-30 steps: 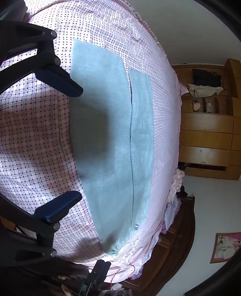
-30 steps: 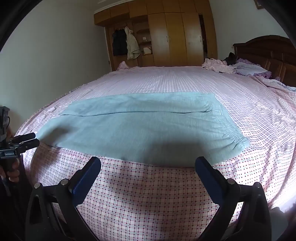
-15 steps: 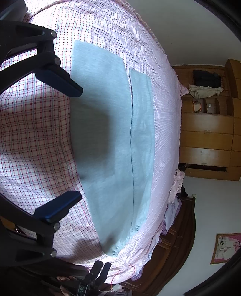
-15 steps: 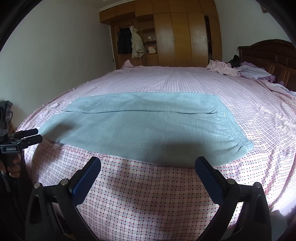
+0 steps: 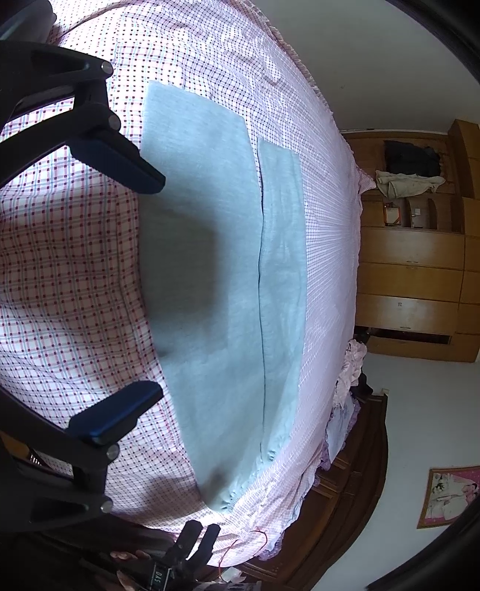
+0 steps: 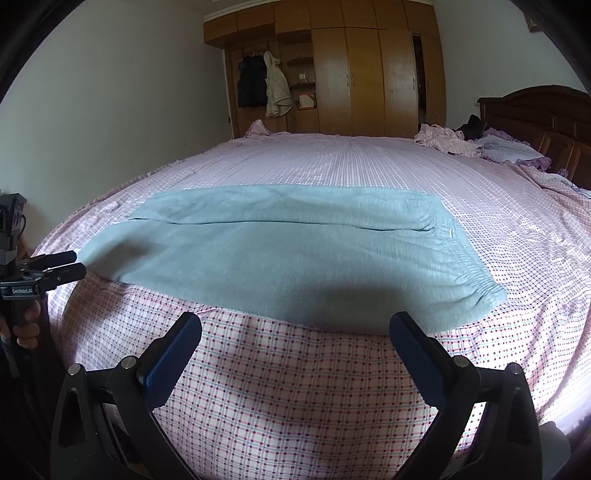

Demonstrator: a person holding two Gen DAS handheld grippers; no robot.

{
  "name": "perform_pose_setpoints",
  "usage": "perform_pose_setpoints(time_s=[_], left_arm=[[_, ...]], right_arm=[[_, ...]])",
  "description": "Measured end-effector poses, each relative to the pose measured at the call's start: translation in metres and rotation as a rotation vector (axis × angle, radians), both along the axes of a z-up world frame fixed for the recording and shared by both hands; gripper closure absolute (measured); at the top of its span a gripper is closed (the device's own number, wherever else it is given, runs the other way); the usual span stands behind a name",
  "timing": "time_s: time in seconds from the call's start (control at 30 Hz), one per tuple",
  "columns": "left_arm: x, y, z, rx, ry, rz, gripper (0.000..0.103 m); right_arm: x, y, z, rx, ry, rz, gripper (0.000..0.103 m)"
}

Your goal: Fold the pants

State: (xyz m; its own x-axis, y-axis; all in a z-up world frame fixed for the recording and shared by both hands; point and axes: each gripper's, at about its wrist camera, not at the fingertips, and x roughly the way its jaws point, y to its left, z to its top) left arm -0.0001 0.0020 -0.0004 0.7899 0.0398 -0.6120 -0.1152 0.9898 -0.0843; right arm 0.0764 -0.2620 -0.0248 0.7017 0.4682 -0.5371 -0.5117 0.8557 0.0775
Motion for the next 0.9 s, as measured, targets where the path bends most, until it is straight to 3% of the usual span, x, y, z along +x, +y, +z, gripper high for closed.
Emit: perform_pose_setpoints(time_s=[0.9], left_arm=[[0.0013, -0.0061, -0.0010, 0.005, 0.011, -0.004, 0.000]], right_arm=[[0.0032, 0.0010, 0.0014, -0.004, 0.004, -0.012, 0.005]])
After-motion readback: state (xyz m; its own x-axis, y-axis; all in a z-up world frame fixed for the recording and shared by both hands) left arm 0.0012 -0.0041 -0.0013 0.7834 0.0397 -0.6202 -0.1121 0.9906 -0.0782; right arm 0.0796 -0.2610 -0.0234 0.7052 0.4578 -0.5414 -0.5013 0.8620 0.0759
